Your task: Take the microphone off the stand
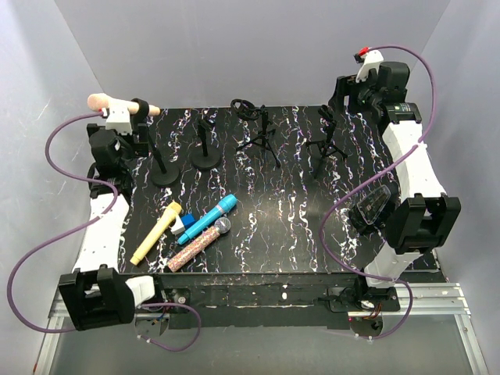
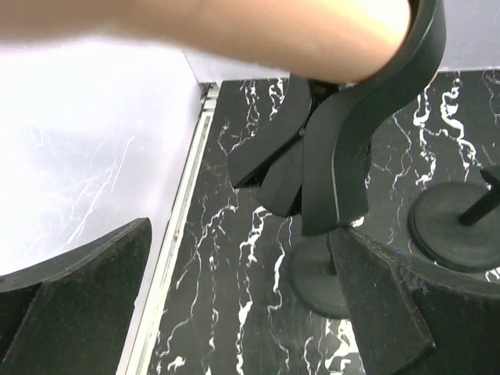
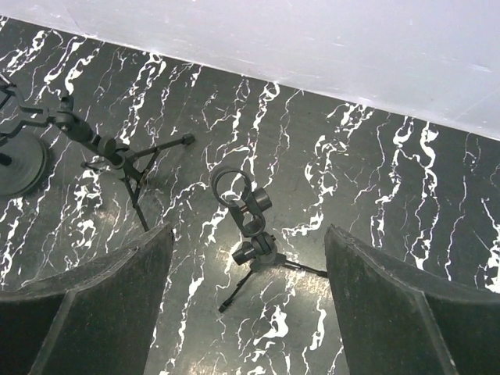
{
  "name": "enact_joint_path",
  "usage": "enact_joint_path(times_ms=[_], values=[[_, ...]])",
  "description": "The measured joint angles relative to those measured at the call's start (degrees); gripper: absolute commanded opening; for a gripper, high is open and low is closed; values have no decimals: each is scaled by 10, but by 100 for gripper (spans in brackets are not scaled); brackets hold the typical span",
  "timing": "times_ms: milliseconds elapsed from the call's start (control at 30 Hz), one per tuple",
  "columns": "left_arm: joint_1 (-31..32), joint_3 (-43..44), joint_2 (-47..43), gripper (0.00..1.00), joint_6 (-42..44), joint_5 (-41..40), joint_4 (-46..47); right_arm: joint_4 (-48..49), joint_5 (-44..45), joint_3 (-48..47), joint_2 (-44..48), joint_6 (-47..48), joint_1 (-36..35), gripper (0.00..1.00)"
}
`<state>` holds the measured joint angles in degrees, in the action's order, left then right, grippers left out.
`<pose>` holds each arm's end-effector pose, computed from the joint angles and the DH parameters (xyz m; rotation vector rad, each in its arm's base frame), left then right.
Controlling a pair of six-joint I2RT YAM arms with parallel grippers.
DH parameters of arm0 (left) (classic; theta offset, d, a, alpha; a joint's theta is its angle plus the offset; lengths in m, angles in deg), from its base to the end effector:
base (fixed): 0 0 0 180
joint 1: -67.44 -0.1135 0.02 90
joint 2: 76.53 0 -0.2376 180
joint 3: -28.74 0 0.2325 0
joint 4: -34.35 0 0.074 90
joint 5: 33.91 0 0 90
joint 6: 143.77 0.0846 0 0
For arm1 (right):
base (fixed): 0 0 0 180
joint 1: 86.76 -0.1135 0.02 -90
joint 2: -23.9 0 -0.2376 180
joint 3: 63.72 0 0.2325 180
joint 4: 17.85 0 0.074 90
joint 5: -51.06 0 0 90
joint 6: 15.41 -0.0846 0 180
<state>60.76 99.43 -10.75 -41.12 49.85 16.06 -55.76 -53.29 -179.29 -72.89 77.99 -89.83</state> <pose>0.3048 0.0450 0.3135 0.0165 1.8157 0.3381 0.4138 0.0432 0.3732 -0.2761 1.8805 0.2344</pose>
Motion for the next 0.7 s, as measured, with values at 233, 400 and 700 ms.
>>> enact_joint_path(times_ms=[233, 400, 700], values=[[-45, 0, 53, 85, -23, 108, 97, -11, -9, 10, 7, 8, -5, 82], [-50, -8, 76, 75, -33, 185, 150, -31, -9, 25, 28, 29, -23, 81], [-52, -10, 84, 44, -65, 250, 184, -46, -7, 26, 41, 60, -66, 80]])
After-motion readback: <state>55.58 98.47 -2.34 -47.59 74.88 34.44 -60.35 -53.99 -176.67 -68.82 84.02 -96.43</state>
